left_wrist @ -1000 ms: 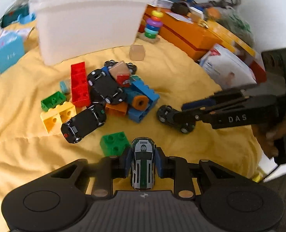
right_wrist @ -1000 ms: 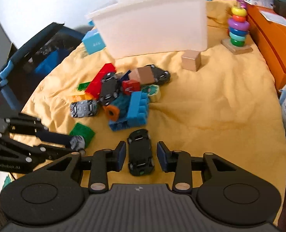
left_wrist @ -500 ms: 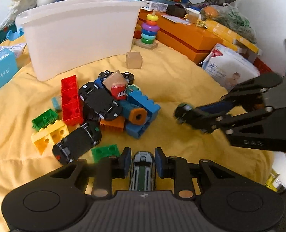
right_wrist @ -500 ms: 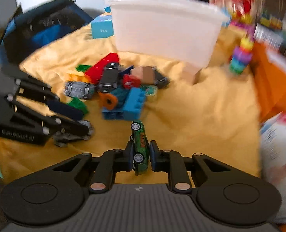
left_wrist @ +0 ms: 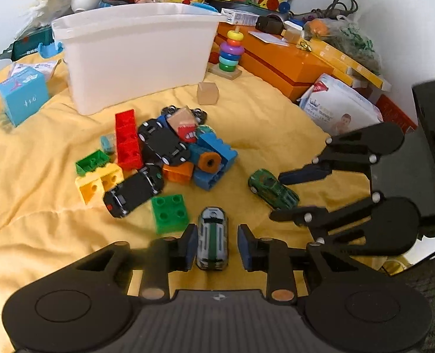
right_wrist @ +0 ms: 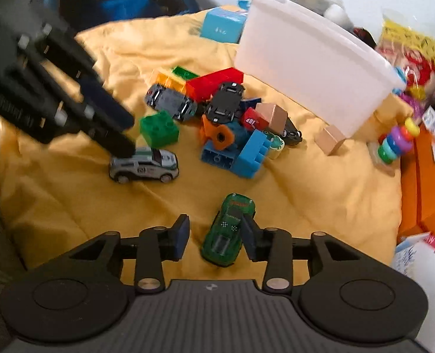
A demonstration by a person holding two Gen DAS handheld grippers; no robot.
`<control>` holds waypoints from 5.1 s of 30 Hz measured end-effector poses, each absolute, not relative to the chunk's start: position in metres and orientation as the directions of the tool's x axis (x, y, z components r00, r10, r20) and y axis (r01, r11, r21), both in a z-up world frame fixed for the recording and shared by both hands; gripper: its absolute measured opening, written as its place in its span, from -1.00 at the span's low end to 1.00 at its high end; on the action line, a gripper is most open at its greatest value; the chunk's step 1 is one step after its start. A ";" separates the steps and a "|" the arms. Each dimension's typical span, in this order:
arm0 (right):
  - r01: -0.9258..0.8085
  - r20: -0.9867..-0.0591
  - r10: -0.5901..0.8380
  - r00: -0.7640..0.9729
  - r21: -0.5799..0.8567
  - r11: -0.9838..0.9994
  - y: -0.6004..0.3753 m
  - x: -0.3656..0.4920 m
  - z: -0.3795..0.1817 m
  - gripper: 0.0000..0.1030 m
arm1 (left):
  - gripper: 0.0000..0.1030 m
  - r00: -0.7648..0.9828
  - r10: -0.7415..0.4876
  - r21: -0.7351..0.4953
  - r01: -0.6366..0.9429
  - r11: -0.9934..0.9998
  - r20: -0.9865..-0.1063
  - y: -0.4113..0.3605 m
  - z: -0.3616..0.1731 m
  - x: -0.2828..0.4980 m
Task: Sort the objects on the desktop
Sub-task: 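Grasp the green toy car with the right gripper and lift it, then carry both toy cars over the white bin and open both grippers, then move both grippers back over the toy pile, then grasp the green square brick with the left gripper while the right grasps a blue brick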
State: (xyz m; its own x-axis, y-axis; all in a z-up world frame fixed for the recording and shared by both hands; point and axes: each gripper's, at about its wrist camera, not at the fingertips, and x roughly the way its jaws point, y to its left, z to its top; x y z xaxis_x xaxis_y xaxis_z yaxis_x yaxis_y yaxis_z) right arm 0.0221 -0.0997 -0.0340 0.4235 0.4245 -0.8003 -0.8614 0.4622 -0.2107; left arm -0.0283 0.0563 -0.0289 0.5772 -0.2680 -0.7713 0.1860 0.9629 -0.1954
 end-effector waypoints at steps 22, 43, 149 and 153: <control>-0.771 -0.798 0.465 0.383 0.001 0.637 -0.112 0.048 -0.036 -0.35 | -0.38 0.593 -0.210 -0.112 0.198 0.974 -0.778 0.040 -0.037 -0.014; -0.748 -0.714 0.548 0.437 0.050 0.662 -0.111 0.074 0.012 -0.35 | -0.38 0.797 -0.156 -0.039 0.164 0.986 -0.583 0.062 0.056 0.007; -0.759 -0.708 0.575 0.411 0.084 0.646 -0.068 0.071 -0.017 -0.25 | -0.28 0.626 -0.039 0.019 0.086 0.996 -0.779 0.050 -0.061 -0.001; -0.732 -0.714 0.545 0.440 0.066 0.678 -0.062 0.076 -0.019 -0.24 | -0.29 0.612 -0.108 -0.076 0.078 0.994 -0.784 0.063 -0.059 -0.004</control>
State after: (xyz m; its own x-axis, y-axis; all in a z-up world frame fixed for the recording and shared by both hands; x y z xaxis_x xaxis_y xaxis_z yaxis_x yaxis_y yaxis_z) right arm 0.0764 -0.0620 -0.0188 0.4397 0.5446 -0.7142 -0.7323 0.6777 0.0660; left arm -0.0040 0.0632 -0.0585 0.6118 -0.1080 -0.7836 0.0783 0.9940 -0.0758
